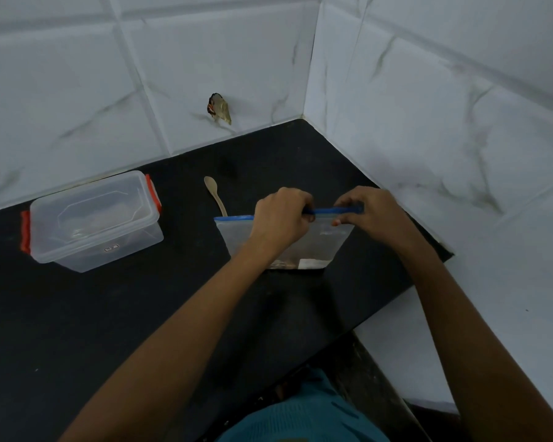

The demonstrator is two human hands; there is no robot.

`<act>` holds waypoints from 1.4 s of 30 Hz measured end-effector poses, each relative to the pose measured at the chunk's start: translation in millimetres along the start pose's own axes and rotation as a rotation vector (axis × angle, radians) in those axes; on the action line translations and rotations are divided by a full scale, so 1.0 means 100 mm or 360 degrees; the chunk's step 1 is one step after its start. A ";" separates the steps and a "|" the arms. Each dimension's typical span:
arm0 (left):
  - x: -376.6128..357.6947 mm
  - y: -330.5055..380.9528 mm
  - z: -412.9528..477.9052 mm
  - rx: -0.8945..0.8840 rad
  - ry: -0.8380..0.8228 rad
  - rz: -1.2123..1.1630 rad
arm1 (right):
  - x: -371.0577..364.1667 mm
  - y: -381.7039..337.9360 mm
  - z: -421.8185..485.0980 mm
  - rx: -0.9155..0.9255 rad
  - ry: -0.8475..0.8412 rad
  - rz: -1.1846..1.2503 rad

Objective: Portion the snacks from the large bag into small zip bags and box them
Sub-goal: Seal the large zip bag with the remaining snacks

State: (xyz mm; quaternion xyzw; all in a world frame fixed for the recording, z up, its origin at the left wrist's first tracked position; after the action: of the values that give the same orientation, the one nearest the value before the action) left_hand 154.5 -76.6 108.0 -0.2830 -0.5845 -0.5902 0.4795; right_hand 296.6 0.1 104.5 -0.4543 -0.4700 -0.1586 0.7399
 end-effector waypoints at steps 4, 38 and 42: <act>0.02 -0.01 0.01 0.0021 -0.0007 -0.0012 | -0.01 0.06 0.00 -0.0049 0.0009 -0.0043; 0.16 -0.48 -0.04 0.0450 -0.0893 -0.0629 | -0.40 -0.17 -0.39 0.0721 0.0138 -0.0189; 0.12 -0.49 -0.16 0.0153 -0.0876 -0.0342 | -0.42 -0.17 -0.38 0.0636 0.0106 -0.0160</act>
State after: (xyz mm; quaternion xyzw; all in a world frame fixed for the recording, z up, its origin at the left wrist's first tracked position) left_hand 109.6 -101.7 95.3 -0.3460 -0.7464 -0.5103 0.2506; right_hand 285.2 -47.7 72.6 -0.2689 -0.4896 -0.1138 0.8216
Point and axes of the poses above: each hand's wrist, its own z-axis towards the middle knuckle, its own x-axis out of the back of the hand, y = z × x, the point moved 1 cm from there along z, towards the middle knuckle, and after that the axes turned 8 degrees about y, right-handed, at the moved point
